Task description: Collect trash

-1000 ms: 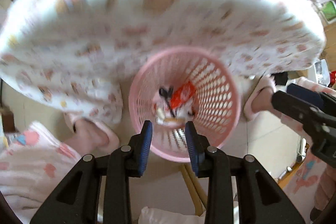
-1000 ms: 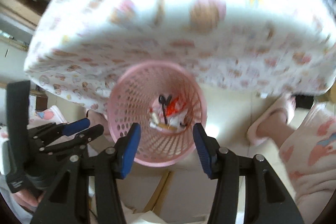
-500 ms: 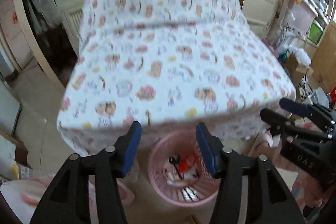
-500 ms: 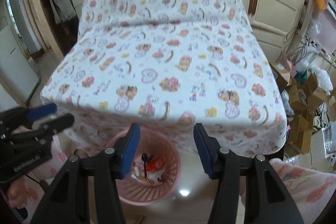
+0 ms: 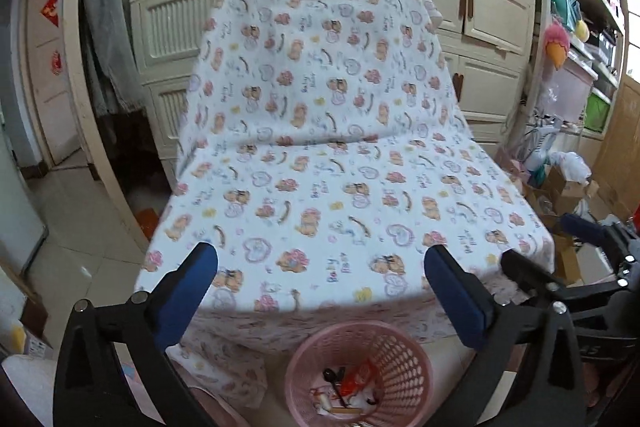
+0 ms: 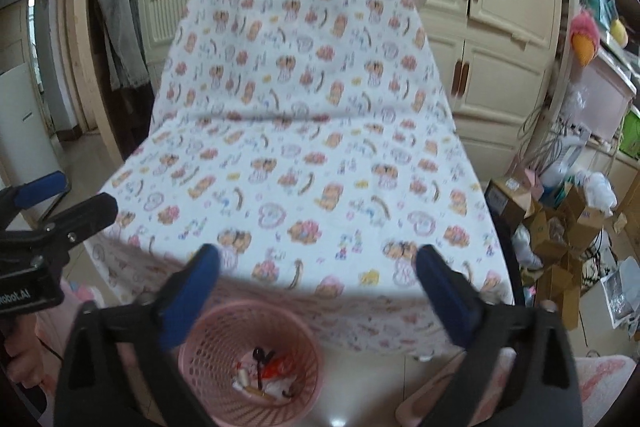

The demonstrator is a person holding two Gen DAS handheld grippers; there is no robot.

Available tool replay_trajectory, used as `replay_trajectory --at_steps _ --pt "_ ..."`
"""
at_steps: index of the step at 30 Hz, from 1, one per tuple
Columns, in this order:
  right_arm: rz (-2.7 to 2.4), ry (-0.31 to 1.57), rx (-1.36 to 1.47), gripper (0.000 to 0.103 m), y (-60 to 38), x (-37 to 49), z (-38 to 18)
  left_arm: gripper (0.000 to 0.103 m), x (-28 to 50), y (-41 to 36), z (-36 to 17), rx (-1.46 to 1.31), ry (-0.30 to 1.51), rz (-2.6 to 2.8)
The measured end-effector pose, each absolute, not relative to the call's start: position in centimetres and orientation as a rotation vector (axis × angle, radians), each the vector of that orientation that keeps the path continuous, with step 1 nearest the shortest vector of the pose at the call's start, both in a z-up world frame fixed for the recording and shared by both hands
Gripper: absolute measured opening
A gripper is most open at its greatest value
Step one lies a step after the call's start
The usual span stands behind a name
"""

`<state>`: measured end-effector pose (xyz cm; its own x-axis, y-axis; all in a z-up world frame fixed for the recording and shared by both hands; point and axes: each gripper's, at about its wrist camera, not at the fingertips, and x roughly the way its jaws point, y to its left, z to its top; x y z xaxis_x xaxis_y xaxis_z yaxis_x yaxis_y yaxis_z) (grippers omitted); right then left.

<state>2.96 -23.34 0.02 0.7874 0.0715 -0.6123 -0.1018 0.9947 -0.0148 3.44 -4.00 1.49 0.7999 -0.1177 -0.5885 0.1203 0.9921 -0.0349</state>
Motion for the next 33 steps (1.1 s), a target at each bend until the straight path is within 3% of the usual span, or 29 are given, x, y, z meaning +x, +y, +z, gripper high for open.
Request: replay_trajectory --at_steps 33 --pt "0.027 0.636 -0.024 0.103 -24.2 3.5 -0.1 0.102 3.3 -2.3 1.4 -0.017 0.618 -0.097"
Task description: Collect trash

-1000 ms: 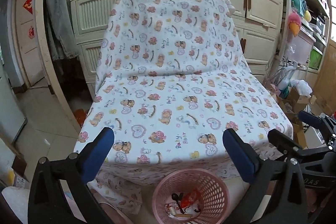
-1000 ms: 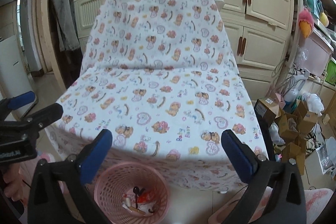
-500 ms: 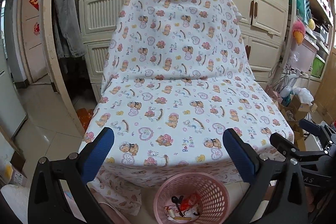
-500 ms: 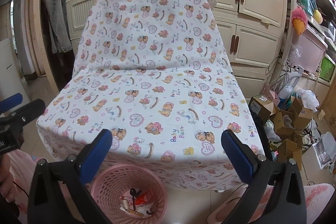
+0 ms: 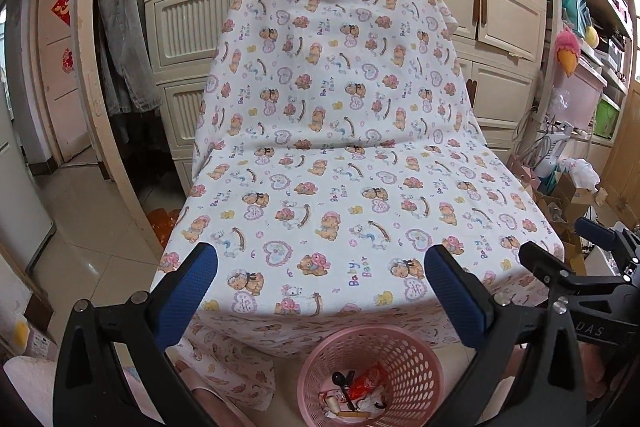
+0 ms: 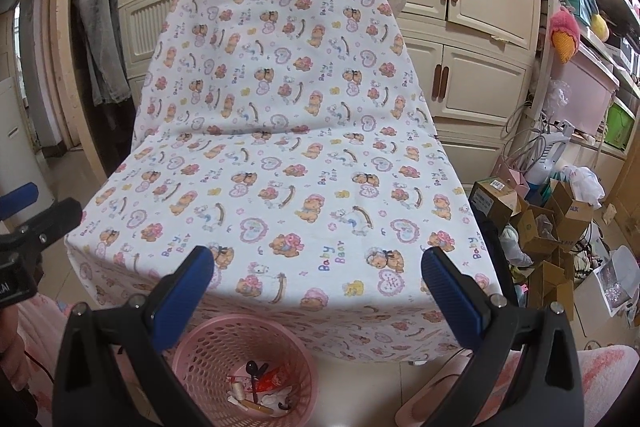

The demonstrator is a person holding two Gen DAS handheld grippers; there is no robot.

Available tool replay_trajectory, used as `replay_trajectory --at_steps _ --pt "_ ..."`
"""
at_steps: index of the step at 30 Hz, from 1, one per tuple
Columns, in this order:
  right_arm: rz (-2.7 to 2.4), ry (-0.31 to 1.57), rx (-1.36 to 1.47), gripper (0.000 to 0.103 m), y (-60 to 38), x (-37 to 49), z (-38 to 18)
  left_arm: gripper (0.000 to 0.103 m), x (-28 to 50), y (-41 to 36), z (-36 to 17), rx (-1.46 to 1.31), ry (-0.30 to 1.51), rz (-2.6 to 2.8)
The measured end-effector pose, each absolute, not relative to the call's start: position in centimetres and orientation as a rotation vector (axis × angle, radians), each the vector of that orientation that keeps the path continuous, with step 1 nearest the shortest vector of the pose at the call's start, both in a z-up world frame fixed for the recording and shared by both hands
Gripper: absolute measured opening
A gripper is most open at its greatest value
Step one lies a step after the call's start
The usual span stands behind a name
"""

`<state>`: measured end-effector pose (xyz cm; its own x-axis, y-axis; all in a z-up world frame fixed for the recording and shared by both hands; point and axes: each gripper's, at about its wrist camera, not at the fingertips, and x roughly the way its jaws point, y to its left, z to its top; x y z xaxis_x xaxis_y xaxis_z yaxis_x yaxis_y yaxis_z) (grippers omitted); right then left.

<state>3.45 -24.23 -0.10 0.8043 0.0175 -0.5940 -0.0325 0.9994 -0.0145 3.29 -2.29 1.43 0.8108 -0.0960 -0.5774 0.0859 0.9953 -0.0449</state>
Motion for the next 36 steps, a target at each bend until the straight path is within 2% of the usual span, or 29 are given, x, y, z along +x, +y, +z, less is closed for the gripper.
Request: replay_trajectory --at_steps 36 --pt "0.032 0.636 -0.042 0.103 -23.94 3.35 -0.25 0.102 3.05 -3.08 1.24 0.009 0.616 -0.110"
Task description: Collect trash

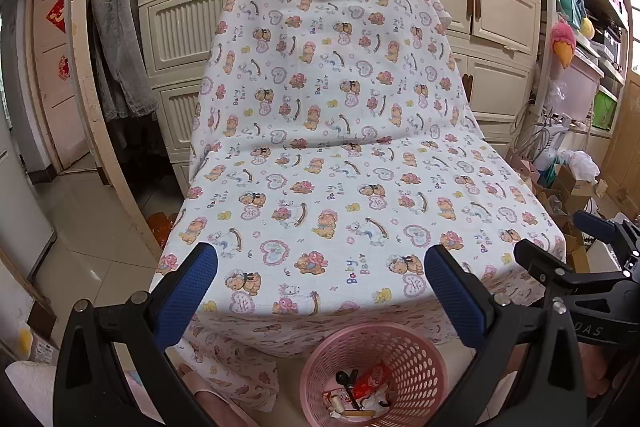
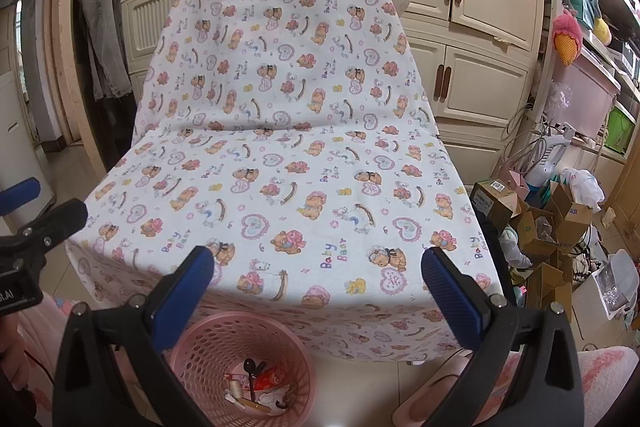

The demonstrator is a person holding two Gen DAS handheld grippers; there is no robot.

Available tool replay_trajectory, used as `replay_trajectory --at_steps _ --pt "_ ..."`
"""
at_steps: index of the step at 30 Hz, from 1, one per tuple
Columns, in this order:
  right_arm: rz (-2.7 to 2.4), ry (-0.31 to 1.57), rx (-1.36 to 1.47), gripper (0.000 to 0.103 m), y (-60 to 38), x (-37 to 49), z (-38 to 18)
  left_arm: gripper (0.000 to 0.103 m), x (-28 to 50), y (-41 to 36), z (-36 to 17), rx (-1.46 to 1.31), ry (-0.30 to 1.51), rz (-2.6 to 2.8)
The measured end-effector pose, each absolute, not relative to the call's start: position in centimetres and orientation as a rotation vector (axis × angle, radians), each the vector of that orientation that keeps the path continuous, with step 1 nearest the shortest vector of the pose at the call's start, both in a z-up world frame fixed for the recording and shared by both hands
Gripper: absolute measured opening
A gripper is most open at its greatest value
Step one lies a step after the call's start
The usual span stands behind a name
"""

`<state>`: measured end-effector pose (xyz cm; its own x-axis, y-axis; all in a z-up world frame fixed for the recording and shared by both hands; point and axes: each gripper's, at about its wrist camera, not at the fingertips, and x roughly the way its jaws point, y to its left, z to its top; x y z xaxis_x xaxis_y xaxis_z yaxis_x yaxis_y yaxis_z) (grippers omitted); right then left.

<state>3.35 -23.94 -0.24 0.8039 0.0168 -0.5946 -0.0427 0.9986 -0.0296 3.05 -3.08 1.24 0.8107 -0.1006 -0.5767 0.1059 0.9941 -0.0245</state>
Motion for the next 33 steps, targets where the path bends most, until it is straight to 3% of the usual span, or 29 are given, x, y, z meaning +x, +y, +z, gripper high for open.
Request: replay_trajectory --at_steps 33 --pt "0.030 0.630 -0.055 0.103 -24.03 3.32 -0.58 0.102 3.19 -2.82 1.61 0.019 0.602 -0.124"
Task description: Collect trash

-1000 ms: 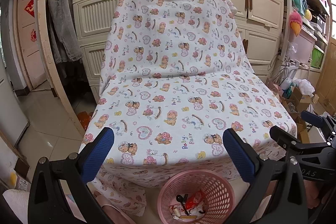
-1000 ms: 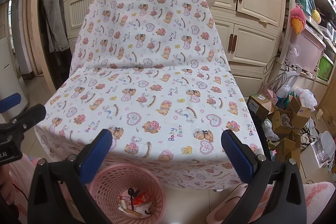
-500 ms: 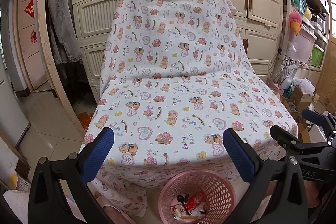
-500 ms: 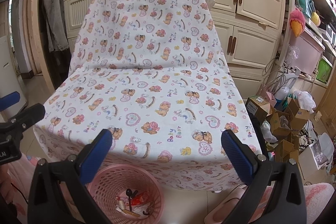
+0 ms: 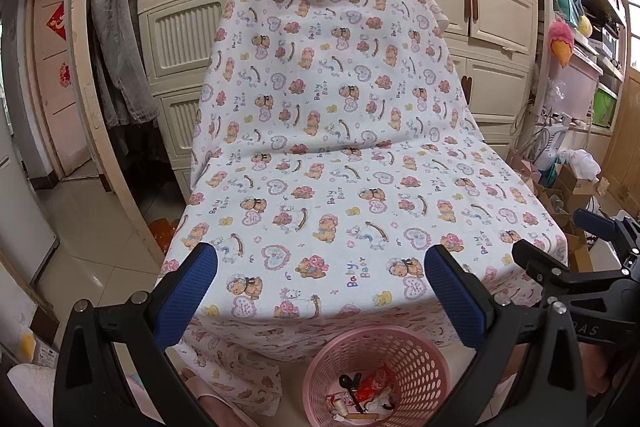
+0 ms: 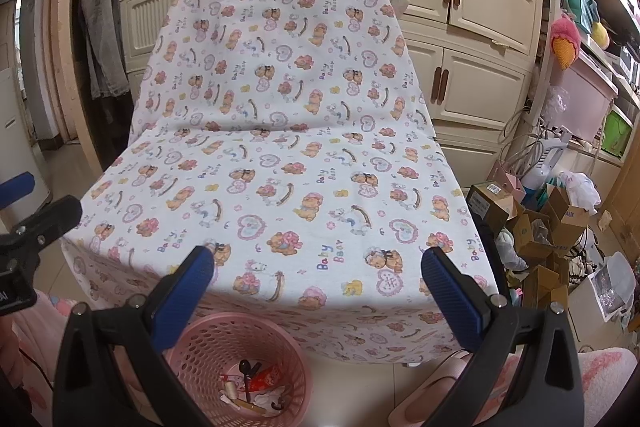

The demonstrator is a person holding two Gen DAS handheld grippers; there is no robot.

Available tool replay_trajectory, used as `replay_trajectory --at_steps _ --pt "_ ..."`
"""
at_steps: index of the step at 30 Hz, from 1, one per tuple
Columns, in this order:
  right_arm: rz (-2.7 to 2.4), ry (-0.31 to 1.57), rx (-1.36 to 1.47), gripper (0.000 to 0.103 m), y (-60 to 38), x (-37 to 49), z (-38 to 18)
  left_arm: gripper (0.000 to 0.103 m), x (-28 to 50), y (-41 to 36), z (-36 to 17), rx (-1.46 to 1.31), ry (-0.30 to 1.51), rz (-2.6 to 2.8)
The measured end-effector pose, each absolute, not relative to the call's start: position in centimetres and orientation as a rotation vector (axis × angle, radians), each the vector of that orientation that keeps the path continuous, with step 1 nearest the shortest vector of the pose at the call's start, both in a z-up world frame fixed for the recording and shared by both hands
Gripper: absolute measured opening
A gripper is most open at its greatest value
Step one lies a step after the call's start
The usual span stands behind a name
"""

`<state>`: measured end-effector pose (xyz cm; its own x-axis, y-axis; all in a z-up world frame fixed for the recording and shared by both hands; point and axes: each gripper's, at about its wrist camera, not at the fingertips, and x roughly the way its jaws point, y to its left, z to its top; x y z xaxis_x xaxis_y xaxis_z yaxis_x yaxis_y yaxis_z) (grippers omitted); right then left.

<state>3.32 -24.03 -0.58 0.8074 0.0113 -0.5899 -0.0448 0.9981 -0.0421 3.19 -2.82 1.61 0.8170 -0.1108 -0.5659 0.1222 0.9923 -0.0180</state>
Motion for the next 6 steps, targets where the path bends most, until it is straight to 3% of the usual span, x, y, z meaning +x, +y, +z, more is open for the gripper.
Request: replay_trajectory --at_steps 6 --pt "0.029 0.629 -0.055 0.103 -23.94 3.36 -0.54 0.102 3.16 -2.83 1.64 0.022 0.598 -0.123"
